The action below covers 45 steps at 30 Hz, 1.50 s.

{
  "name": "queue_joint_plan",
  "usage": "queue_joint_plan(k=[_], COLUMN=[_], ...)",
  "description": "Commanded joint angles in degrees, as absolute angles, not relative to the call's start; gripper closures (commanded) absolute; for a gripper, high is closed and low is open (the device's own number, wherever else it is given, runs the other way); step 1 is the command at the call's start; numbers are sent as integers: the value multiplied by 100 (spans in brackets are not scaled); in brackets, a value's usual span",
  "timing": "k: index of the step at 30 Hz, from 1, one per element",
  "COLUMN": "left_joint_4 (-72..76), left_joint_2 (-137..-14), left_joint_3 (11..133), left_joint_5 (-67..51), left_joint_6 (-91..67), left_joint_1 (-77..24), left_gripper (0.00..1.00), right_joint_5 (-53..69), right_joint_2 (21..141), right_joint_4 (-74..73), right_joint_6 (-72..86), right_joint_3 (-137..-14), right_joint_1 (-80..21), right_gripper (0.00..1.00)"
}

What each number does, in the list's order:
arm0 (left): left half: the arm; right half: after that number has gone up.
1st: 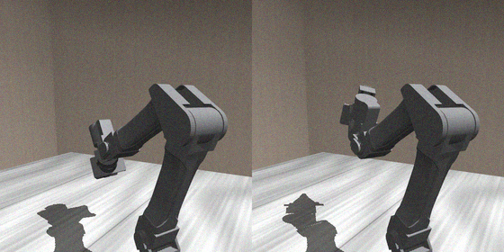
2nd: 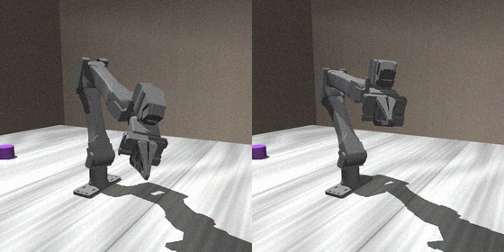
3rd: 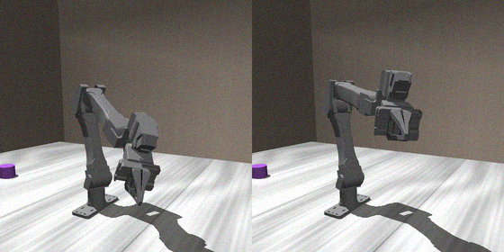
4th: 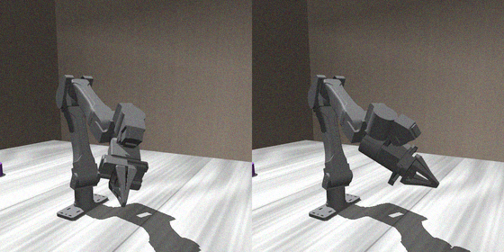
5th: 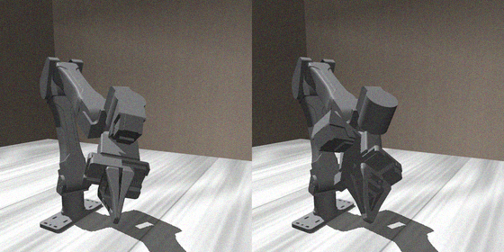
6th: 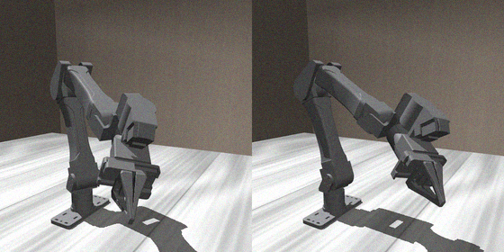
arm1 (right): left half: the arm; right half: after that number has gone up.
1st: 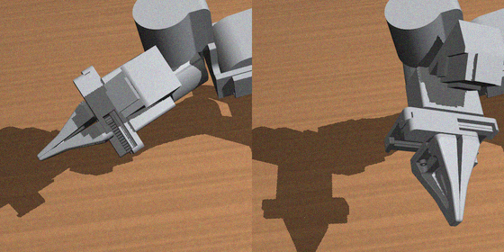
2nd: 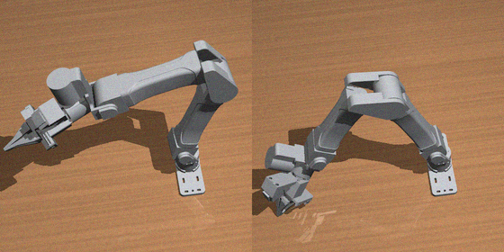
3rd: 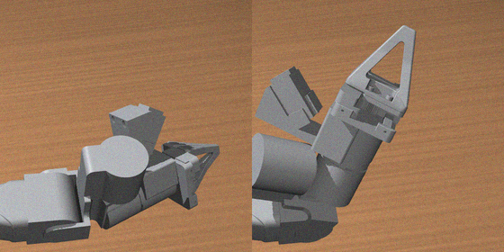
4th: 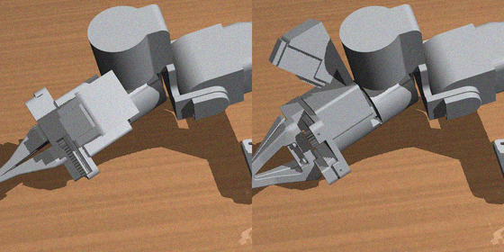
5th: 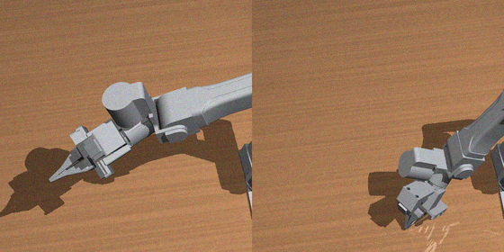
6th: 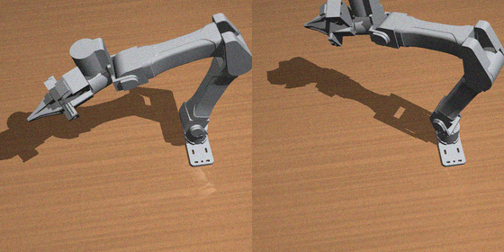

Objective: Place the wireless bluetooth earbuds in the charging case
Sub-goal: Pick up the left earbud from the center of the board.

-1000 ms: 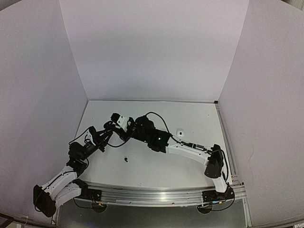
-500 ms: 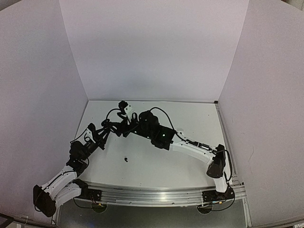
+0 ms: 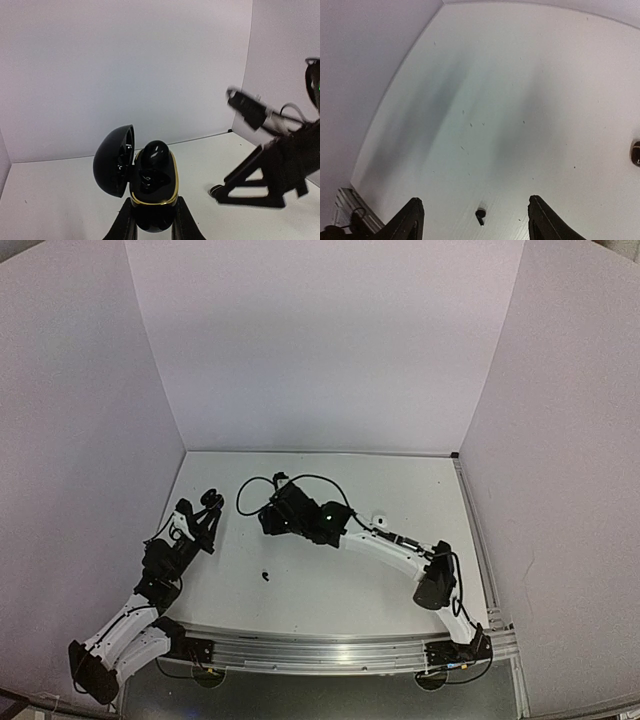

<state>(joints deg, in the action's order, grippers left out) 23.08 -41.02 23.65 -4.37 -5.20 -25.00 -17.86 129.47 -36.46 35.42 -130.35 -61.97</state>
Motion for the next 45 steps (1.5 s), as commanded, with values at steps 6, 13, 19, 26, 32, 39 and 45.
queue_joint_plan(k=[6,13,19,26,32,39,45], left_joint_4=[2170,2177,2127,2118,2098,2137,2136], left_joint_2=[-3861,-3920,-3929,-4000,-4050,-4069,-4061], left_joint_3=[2542,2518,2532,2515,2523,2541,2541], left_joint_5=[-278,-415,-427,-554,-615,-615,-632], left_joint_6=[-241,-207,-200,-155,-132,-141,-145], left_joint_1=[-2415,-2410,-2409,-2408,-2413,-2409,-2412], left_gripper=[100,100,100,100,100,100,100], right_joint_5=[-1244,-1244,-1773,-1350,-1470,-1441,-1503], right_joint_2=[14532,15302,15436,15743,15776,15727,15624], right_joint_4=[-4658,-4637,-4634,-4624,-4623,-4630,-4632], right_joint_6=[3807,3270,2896,2829,2768,2733,2562], right_joint_3=[-14032,-14542,-14484,-14719,-14686,-14498,-14340], right_joint_1=[-6576,-6699,-6776,-6794,-6794,-6794,-6796], right_gripper=[42,42,51,54,56,68,74])
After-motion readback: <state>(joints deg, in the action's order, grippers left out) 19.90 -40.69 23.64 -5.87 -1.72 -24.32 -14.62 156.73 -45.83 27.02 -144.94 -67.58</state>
